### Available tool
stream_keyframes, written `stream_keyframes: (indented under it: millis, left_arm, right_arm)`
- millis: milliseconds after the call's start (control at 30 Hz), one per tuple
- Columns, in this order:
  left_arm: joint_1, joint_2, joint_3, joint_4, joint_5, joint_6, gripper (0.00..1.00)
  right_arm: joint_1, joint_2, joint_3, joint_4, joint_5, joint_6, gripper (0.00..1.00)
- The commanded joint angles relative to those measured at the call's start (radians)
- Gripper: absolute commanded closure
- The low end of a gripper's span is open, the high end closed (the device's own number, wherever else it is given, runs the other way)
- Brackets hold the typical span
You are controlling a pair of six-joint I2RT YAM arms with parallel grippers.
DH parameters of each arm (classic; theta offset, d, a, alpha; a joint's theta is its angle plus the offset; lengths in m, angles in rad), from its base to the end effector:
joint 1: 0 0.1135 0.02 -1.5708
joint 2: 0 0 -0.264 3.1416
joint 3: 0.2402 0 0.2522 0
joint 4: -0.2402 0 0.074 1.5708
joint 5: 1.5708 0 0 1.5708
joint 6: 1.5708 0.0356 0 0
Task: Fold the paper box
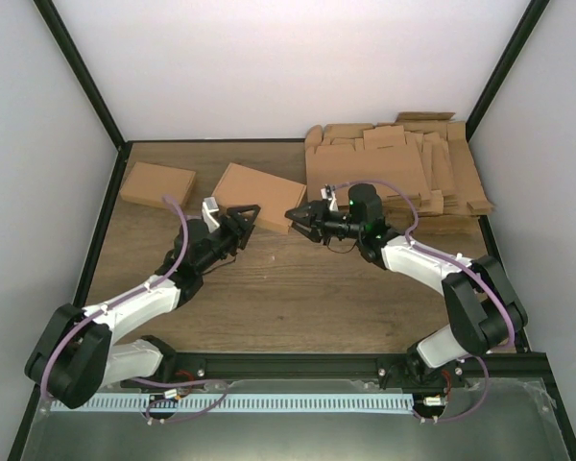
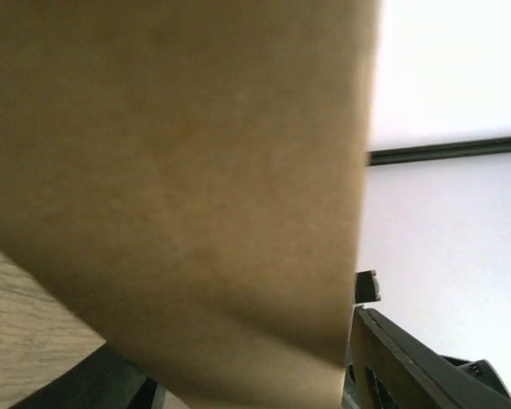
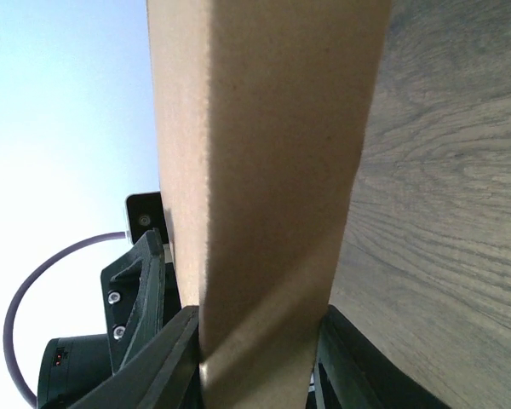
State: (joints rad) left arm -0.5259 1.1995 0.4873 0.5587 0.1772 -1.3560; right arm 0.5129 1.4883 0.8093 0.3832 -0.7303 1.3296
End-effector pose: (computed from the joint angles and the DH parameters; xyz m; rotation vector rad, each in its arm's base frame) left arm 0.2188 -0.1342 0.2282 -0.6606 1.8731 -1.4754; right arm 0.2695 0.1790 0.2402 0.3031 2.2756 1.8136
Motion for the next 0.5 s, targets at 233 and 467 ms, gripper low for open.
stream_keyframes:
  millis: [233,467]
  left_arm:
    - [0.001,-0.02,-0.005,0.05,-0.06,0.021,0.54]
    - [0.08,-0.073,-0.01,0.017,-0.048,0.054,0.59]
  right_arm:
    - [0.032,-0.009,0.034,0.006,-0.007,-0.009,0.54]
    - [0.032,-0.01,0.034,-0.006,-0.013,-0.068,0.29]
